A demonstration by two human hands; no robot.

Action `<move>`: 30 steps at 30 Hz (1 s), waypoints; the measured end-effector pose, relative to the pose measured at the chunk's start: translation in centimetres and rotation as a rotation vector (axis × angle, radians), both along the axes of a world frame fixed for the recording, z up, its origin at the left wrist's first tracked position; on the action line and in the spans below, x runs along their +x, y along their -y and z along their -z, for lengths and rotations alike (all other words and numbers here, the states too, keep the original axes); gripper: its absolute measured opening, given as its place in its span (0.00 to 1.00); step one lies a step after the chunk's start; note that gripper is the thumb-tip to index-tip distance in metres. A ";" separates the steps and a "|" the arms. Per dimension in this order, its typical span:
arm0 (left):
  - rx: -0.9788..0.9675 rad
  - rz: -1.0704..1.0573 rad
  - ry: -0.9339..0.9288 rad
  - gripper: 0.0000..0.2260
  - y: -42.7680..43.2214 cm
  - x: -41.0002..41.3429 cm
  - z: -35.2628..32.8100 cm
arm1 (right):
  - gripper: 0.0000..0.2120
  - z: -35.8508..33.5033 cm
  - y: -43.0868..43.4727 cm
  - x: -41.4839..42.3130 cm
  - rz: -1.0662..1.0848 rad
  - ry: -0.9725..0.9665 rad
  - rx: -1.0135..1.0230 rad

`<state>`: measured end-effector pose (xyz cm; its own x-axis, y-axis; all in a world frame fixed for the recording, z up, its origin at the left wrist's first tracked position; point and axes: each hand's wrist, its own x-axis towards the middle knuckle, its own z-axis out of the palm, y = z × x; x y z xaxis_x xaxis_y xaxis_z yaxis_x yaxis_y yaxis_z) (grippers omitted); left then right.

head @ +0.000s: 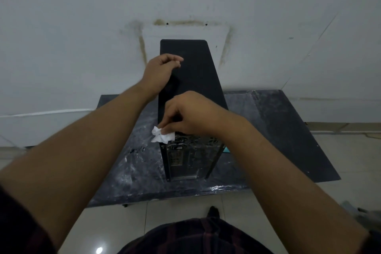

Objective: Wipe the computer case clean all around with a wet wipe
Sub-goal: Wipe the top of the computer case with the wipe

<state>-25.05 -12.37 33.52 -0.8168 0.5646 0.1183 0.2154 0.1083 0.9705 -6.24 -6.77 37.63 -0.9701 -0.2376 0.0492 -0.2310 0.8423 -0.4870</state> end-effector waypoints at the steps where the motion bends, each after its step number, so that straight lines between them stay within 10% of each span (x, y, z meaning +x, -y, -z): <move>1: -0.003 -0.002 0.000 0.08 0.0 0.2 0.0 | 0.07 -0.2 -0.6 0.3 -0.014 0.028 -0.005; 8: 0.063 -0.052 0.017 0.07 -0.2 1.1 0.0 | 0.05 -1.5 -8.0 4.9 0.209 0.239 -0.114; 21: 0.229 -0.196 0.475 0.22 2.9 -1.4 -1.3 | 0.06 0.2 -0.5 -4.8 0.132 -0.029 0.004; 30: 0.175 -0.241 0.430 0.22 2.0 -3.5 0.1 | 0.06 1.5 -6.3 -13.1 0.336 -0.115 -0.002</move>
